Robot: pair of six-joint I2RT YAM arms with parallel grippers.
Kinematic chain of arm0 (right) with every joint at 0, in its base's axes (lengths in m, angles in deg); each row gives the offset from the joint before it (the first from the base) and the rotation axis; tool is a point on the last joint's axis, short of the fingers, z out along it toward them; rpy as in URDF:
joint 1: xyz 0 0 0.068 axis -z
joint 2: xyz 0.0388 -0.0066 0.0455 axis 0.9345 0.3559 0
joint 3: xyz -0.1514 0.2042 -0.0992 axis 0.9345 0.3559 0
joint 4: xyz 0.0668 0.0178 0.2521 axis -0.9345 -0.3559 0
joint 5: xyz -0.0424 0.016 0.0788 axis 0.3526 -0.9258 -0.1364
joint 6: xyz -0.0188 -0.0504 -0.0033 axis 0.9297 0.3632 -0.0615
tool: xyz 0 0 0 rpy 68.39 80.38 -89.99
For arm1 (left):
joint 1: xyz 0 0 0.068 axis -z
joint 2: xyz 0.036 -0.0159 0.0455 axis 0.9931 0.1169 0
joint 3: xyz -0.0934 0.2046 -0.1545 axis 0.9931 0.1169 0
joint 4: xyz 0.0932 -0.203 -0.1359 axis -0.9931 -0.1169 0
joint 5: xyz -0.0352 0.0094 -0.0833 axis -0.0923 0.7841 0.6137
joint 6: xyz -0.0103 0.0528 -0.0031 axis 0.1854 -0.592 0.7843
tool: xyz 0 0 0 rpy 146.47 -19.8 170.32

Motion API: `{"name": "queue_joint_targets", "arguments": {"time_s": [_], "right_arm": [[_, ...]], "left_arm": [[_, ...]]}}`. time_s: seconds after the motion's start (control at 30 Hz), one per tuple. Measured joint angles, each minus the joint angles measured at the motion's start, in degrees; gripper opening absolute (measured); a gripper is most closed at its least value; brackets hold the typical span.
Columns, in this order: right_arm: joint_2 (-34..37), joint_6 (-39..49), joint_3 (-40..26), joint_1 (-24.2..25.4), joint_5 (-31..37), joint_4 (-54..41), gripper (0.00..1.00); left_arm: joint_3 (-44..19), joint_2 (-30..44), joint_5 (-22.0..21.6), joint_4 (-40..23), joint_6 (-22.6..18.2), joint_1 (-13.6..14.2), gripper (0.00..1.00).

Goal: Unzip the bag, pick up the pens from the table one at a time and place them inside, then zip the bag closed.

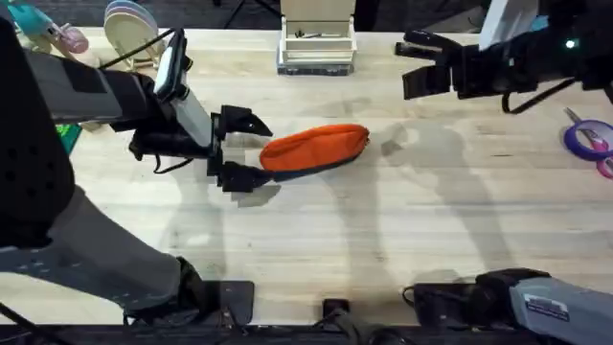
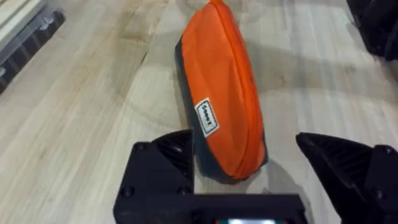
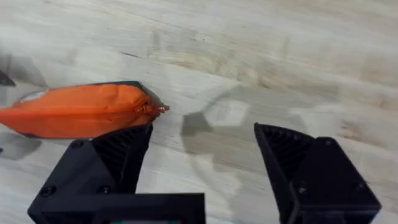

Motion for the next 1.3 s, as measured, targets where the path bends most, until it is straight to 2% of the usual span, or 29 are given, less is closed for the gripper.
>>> {"name": "queue_joint_targets", "arguments": {"time_s": [0.17, 0.3, 0.47, 0.53, 0.67, 0.97, 1.3], "right_arm": [[-0.2, 3.3, 0.0, 0.0, 0.0, -1.8, 0.998], [-0.4, 6.5, 0.0, -0.3, 0.0, -4.1, 0.998], [-2.8, 10.8, 0.0, -0.8, 0.0, -5.4, 0.998], [-4.3, 12.4, 0.0, -1.0, 0.1, -5.6, 0.998], [-7.7, 14.8, 0.0, -1.2, 0.1, -6.4, 0.998], [-14.1, 16.3, 0.0, -1.3, 0.1, -13.0, 0.998], [-22.2, 16.5, 0.0, -1.3, 0.0, -16.1, 0.998]], "left_arm": [[0.0, 0.0, -1.5, 0.8, 0.0, 0.0, 0.995], [0.0, -0.4, -4.3, 0.2, 0.0, 0.0, 0.996], [0.0, -8.1, -8.9, -2.1, 0.4, 0.0, 0.995], [0.0, -12.7, -10.8, -2.3, 2.1, 0.0, 0.995], [0.0, -21.7, -14.4, -2.5, 8.2, 0.0, 0.995], [0.0, -42.2, -20.4, -5.3, 29.3, 0.0, 0.995], [0.0, -60.9, -22.4, -11.9, 50.4, 0.0, 0.995]]}}
